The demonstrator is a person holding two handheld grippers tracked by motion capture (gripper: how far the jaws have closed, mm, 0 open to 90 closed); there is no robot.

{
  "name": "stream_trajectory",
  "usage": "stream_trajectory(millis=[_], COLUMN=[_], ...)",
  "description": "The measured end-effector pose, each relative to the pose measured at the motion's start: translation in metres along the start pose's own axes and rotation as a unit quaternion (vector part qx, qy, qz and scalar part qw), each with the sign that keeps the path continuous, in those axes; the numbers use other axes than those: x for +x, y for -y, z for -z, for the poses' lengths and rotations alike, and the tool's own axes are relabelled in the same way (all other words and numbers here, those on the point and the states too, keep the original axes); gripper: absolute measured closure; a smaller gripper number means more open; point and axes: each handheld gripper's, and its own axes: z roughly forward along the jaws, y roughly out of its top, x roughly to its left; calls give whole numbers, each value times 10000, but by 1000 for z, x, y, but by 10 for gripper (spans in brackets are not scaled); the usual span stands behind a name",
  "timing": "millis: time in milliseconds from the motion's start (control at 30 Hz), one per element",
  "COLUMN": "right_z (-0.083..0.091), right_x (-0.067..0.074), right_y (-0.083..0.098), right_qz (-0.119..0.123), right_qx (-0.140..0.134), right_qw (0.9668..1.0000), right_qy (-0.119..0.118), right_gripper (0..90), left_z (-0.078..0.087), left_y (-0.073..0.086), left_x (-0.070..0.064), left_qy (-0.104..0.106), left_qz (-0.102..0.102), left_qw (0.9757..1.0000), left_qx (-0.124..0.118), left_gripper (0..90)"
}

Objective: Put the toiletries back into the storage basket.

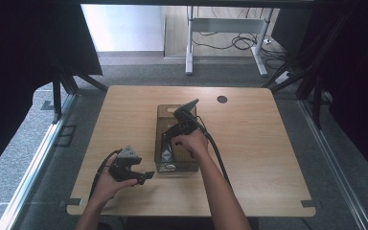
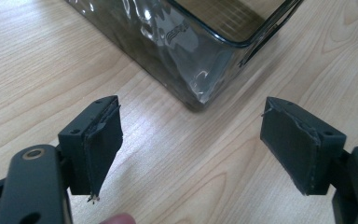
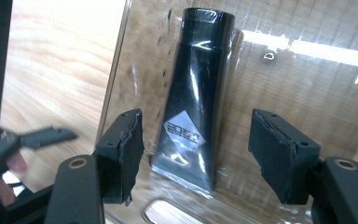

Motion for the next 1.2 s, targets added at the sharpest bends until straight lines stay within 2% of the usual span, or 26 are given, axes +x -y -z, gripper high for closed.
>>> stream_trajectory(millis=[100, 233, 333, 433, 533, 600, 867, 967, 1000, 1067, 1133, 1200], right_z=[11, 24, 33, 44, 55, 62, 75, 78, 79, 79, 79, 78], right_x=[-2, -8, -16, -26, -40, -51, -95, -112, -117, -130, -143, -155], right_y=[4, 12, 22, 37, 54, 66, 106, 122, 128, 140, 152, 164], right_qz=[424, 956, 1340, 1589, 1774, 1803, 1832, 1791, 1742, 1745, 1663, 1673], right_qx=[-151, -409, -582, -869, -1203, -1401, -1798, -1992, -2035, -2180, -2270, -2339], right_qw=[9990, 9945, 9890, 9833, 9766, 9735, 9664, 9634, 9634, 9602, 9596, 9575], right_qy=[-11, 119, 230, 149, 162, 144, 100, 82, 70, 20, 38, 205], right_gripper=[352, 342, 332, 338, 341, 344, 350, 353, 353, 355, 355, 360], left_z=[0, 3, 7, 11, 10, 9, 3, 3, 4, 4, 5, 5], left_y=[0, 3, 4, 6, 8, 9, 9, 9, 9, 10, 10, 11], left_x=[0, 1, -1, -2, -1, -1, -4, -3, -2, -1, 0, 2], left_qy=[-25, -96, -180, -220, -279, -305, -350, -374, -386, -406, -436, -476], left_qz=[31, 14, 53, 98, 121, 130, 62, 68, 73, 93, 112, 116], left_qw=[10000, 10000, 9997, 9995, 9995, 9994, 9994, 9993, 9992, 9991, 9990, 9988], left_qx=[-27, 16, -130, -183, -131, -110, 54, 44, 47, 19, 31, 69], left_gripper=[212, 213, 216, 216, 217, 216, 215, 215, 215, 215, 215, 215])
